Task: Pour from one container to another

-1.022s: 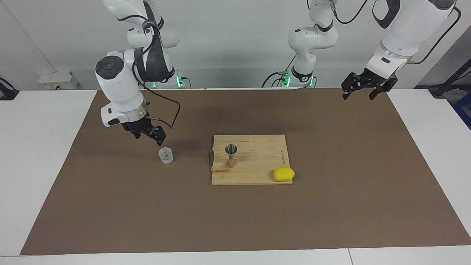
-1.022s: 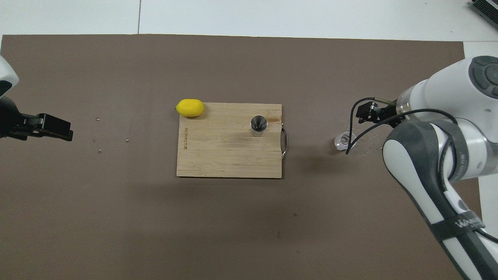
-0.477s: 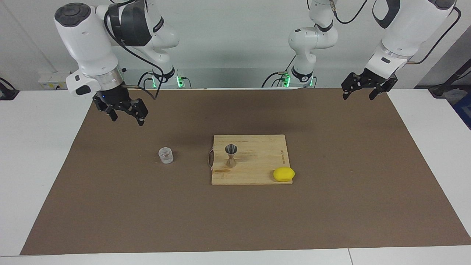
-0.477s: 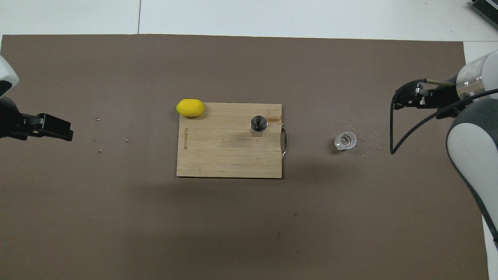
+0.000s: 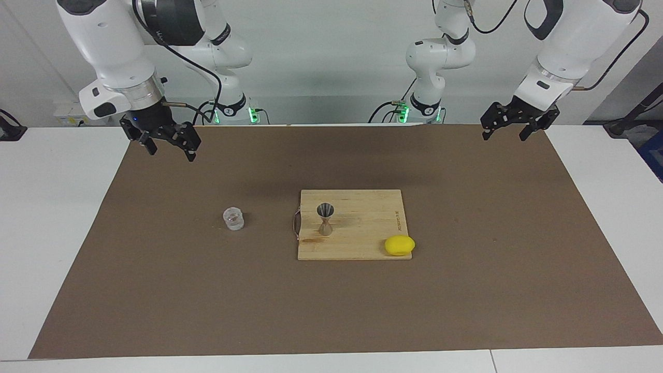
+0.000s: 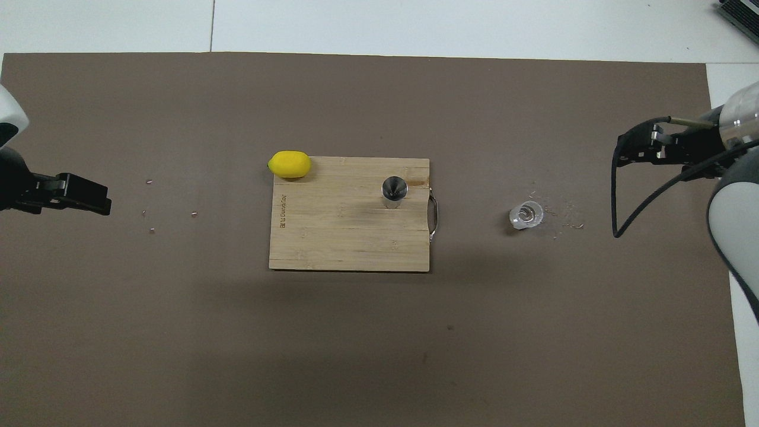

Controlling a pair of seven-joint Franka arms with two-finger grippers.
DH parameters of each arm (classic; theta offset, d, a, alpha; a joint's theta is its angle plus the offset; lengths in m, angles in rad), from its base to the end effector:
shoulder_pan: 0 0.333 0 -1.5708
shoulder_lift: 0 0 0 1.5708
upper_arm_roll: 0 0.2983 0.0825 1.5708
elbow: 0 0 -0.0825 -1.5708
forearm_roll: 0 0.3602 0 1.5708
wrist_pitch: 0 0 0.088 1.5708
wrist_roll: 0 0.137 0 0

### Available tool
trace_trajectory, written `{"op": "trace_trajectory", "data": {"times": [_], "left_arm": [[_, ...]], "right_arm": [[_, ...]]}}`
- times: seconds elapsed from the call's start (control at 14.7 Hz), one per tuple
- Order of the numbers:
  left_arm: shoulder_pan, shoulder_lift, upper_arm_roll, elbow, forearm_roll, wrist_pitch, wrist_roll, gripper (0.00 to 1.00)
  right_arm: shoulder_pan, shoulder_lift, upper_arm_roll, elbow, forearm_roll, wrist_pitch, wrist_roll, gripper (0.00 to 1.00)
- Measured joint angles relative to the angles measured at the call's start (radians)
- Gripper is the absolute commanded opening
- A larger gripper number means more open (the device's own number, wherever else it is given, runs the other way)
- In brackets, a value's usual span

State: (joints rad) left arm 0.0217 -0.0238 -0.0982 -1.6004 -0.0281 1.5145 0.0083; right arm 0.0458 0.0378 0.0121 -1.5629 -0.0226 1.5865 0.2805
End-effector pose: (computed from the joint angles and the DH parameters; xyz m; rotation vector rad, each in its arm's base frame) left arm 0.5136 -0.0439 0.5714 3.1136 -0.1330 -0.0983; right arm 0.5415 0.0282 0.5615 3.0981 -0.3455 -0.0160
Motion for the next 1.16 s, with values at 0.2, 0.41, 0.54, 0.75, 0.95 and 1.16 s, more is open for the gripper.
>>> {"op": "trace_trajectory", "data": {"times": [0.2,0.41,0.54,0.75,0.95,1.16], "left_arm": [[0.0,0.0,0.0,0.0,0.0,0.0,0.0,1.0],[0.0,0.0,0.0,0.0,0.0,0.0,0.0,1.0],[0.0,0.0,0.0,0.0,0.0,0.0,0.0,1.0],[0.0,0.0,0.0,0.0,0.0,0.0,0.0,1.0],[0.0,0.0,0.0,0.0,0.0,0.0,0.0,1.0],[0.0,0.0,0.0,0.0,0.0,0.0,0.0,1.0]], "right_arm": [[0.001,-0.051,0.002,-0.078,0.0,-0.011,-0.015,1.0],[0.0,-0.083,0.002,-0.123,0.0,-0.006,-0.046,1.0],[0.0,-0.085,0.002,-0.128,0.0,0.008,-0.051,1.0],[0.0,-0.085,0.002,-0.129,0.0,0.027,-0.053,1.0],[0.002,-0.085,0.004,-0.13,0.0,0.027,-0.06,1.0],[0.004,-0.085,0.005,-0.13,0.0,0.027,-0.06,1.0]]}}
